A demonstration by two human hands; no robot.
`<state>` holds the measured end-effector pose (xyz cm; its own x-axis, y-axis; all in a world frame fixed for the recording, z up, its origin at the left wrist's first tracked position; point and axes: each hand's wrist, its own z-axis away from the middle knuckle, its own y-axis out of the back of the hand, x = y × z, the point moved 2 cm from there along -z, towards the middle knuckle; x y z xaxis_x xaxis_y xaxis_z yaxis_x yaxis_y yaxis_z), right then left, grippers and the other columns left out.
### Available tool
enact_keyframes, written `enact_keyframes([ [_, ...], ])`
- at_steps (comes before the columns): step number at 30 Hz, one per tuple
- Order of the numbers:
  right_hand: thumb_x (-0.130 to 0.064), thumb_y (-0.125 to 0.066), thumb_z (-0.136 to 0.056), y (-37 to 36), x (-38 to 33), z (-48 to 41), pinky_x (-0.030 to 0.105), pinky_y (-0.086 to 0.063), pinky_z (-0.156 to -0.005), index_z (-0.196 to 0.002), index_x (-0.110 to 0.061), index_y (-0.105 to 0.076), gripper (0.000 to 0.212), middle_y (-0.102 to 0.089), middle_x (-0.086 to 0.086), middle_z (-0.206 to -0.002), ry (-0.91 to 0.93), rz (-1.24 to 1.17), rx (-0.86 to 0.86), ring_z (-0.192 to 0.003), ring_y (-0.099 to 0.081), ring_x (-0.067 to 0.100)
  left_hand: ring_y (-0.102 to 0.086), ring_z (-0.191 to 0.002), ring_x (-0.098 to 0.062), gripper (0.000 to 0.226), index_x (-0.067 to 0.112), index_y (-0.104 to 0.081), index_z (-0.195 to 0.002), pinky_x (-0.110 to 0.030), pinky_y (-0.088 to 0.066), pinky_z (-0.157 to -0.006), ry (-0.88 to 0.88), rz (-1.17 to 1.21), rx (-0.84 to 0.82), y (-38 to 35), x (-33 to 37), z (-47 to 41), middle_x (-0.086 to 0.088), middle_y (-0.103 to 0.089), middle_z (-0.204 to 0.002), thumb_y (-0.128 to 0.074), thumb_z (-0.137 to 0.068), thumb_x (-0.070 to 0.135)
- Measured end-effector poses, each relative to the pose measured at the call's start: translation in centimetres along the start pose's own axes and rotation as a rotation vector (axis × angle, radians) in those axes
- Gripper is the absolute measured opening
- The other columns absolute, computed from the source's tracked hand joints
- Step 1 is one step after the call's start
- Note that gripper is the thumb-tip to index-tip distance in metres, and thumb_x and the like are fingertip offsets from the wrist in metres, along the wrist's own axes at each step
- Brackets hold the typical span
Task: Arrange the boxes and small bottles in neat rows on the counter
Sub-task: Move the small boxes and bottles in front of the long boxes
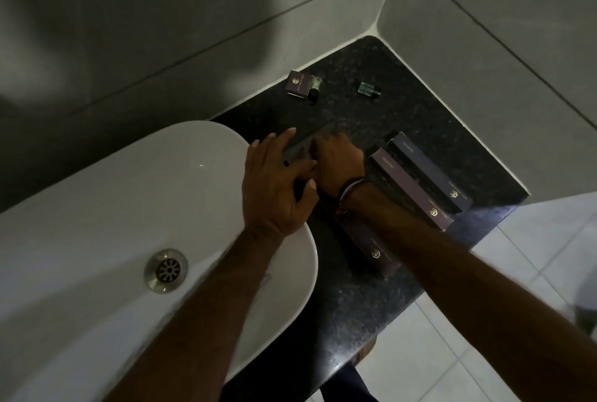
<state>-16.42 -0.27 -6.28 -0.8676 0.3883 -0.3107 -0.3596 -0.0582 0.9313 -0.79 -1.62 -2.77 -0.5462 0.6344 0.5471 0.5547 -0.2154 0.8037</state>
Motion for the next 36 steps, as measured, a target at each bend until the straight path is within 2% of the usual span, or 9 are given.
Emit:
enact_keyframes([
  [10,-0.057,-0.055,-0.088,-0.3,-0.3,1.1,0.045,-0.051,-0.092,-0.119,-0.021,-0.059,0.048,-0.06,0.008,-0.129,-0.047,0.061,-0.057,-0.124,-0.05,0.03,-0.048,-0.135,-0.038,0.052,0.02,-0.077,-0.109,-0.053,-0.03,-0.119,-0.01,-0.007,0.021,-0.1,-0.1,0.0,-0.014,-0.054,-0.148,-0.038,-0.091,0.049],
  [13,-0.068,-0.053,-0.081,0.2,0.1,0.7,0.04,-0.052,-0.084,-0.116,-0.022,-0.059,0.058,-0.062,0.005,-0.119,-0.032,0.069,-0.035,-0.112,-0.057,0.026,-0.047,-0.136,-0.038,0.052,0.019,-0.076,-0.11,-0.053,-0.029,-0.119,-0.012,-0.006,0.021,-0.2,-0.1,0.0,-0.014,-0.053,-0.149,-0.038,-0.09,0.049],
  [15,-0.083,-0.043,-0.07,1.1,0.7,-0.1,0.033,-0.049,-0.076,-0.115,-0.025,-0.057,0.075,-0.061,0.001,-0.111,-0.051,-0.007,0.043,-0.099,-0.059,0.018,-0.046,-0.136,-0.038,0.051,0.019,-0.075,-0.109,-0.052,-0.028,-0.12,-0.013,0.004,0.031,-0.2,-0.2,0.0,-0.014,-0.053,-0.149,-0.037,-0.09,0.048],
  [17,-0.091,-0.035,-0.069,2.3,1.4,-1.6,0.033,-0.049,-0.076,-0.117,-0.026,-0.057,0.083,-0.059,-0.001,-0.109,-0.063,-0.081,0.147,-0.094,-0.057,0.015,-0.046,-0.137,-0.037,0.052,0.019,-0.075,-0.111,-0.051,-0.027,-0.12,-0.009,0.004,0.033,-0.2,-0.2,0.0,-0.014,-0.052,-0.149,-0.037,-0.09,0.048],
  [21,-0.063,-0.049,-0.091,3.9,1.6,-6.5,0.039,-0.053,-0.084,-0.127,-0.023,-0.057,0.054,-0.056,0.004,-0.121,0.023,-0.006,0.22,-0.103,-0.059,0.02,-0.047,-0.136,-0.038,0.052,0.018,-0.074,-0.113,-0.052,-0.029,-0.118,-0.008,0.01,0.033,-0.1,-0.1,0.0,-0.015,-0.052,-0.149,-0.039,-0.089,0.048],
  [23,-0.051,-0.054,-0.092,4.4,0.5,-9.1,0.043,-0.051,-0.086,-0.134,-0.02,-0.054,0.052,-0.053,0.007,-0.13,0.085,0.097,0.201,-0.113,-0.058,0.028,-0.047,-0.136,-0.038,0.051,0.018,-0.074,-0.115,-0.051,-0.028,-0.118,-0.01,0.009,0.035,0.0,0.0,-0.1,-0.015,-0.052,-0.149,-0.041,-0.088,0.046],
  [26,-0.044,-0.057,-0.093,4.9,-1.5,-12.0,0.047,-0.049,-0.089,-0.137,-0.014,-0.051,0.054,-0.051,0.012,-0.138,0.111,0.197,0.144,-0.118,-0.056,0.035,-0.047,-0.136,-0.037,0.051,0.018,-0.074,-0.116,-0.049,-0.027,-0.119,-0.001,0.024,0.037,0.1,0.2,0.0,-0.014,-0.052,-0.149,-0.043,-0.086,0.045],
  [30,-0.032,-0.062,-0.093,5.1,-3.2,-14.7,0.047,-0.049,-0.091,-0.126,-0.007,-0.058,0.042,-0.06,0.018,-0.128,0.132,0.336,0.055,-0.115,-0.06,0.04,-0.047,-0.136,-0.038,0.052,0.019,-0.075,-0.114,-0.048,-0.027,-0.118,0.009,0.033,0.019,0.1,0.2,-0.1,-0.014,-0.052,-0.149,-0.043,-0.084,0.045],
  [36,-0.033,-0.068,-0.087,4.5,-3.6,-15.0,0.046,-0.048,-0.099,-0.128,-0.008,-0.058,0.049,-0.051,0.018,-0.133,0.228,0.234,-0.094,-0.12,-0.056,0.038,-0.047,-0.136,-0.038,0.051,0.019,-0.076,-0.112,-0.052,-0.03,-0.118,0.008,0.046,0.01,0.0,0.0,-0.1,-0.014,-0.052,-0.149,-0.042,-0.084,0.046],
])
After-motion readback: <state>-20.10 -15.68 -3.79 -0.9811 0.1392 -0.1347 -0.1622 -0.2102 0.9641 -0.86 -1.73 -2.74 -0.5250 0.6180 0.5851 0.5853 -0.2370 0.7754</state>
